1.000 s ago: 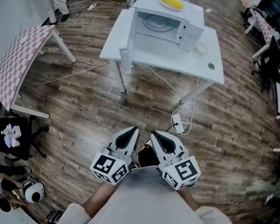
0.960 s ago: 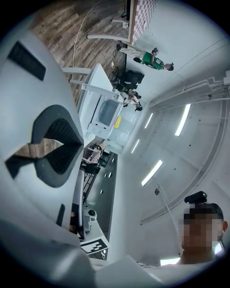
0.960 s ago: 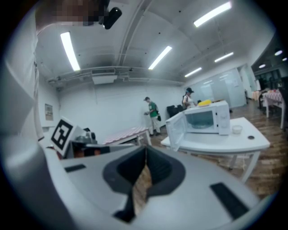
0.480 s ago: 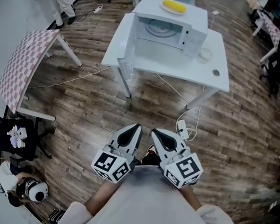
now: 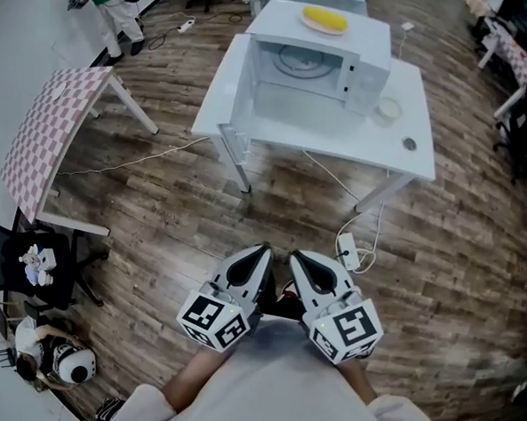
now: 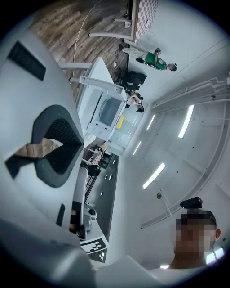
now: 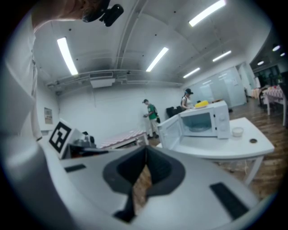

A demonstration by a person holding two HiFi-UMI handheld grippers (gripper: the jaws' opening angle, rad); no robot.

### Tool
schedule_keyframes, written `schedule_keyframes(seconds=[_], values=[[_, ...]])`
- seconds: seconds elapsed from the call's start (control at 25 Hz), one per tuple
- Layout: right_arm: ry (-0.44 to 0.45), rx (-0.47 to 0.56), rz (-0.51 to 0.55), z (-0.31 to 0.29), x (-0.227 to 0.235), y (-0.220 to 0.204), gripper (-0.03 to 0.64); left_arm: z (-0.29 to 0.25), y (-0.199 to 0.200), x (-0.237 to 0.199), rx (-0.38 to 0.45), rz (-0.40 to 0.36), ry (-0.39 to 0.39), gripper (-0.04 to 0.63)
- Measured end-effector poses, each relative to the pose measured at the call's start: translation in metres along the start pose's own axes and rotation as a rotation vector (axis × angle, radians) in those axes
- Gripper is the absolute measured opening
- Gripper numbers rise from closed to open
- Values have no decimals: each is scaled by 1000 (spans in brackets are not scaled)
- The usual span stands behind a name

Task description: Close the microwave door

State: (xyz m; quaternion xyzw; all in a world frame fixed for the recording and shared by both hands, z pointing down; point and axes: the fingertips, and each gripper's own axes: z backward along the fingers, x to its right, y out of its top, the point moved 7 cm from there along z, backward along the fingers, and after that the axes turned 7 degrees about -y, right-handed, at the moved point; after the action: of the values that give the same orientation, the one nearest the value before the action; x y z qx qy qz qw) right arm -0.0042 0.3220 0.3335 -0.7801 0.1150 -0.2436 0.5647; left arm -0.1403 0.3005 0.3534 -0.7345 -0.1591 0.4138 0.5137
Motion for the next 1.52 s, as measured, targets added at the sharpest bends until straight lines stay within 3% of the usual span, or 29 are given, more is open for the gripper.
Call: schedule_keyframes(seconds=[0.28,0.64,1.16,1.36,1.52], values=[[-7,-16,24,-24,3,6,21,-11,10,-16,27,45,-24,20],[21,-44,35,-65,1,18,21,-16,36,-50,53,42,-3,20],[25,-86,33,-130,11,35,21,-38,65,-103,33,41,-38,20],[40,-104,30,-165,23,46,21,-60,81,-122,-9,-28,-43,20],[54,-108,35,-195,33,55,21,-73,90,-143,-7,7,-41,20]])
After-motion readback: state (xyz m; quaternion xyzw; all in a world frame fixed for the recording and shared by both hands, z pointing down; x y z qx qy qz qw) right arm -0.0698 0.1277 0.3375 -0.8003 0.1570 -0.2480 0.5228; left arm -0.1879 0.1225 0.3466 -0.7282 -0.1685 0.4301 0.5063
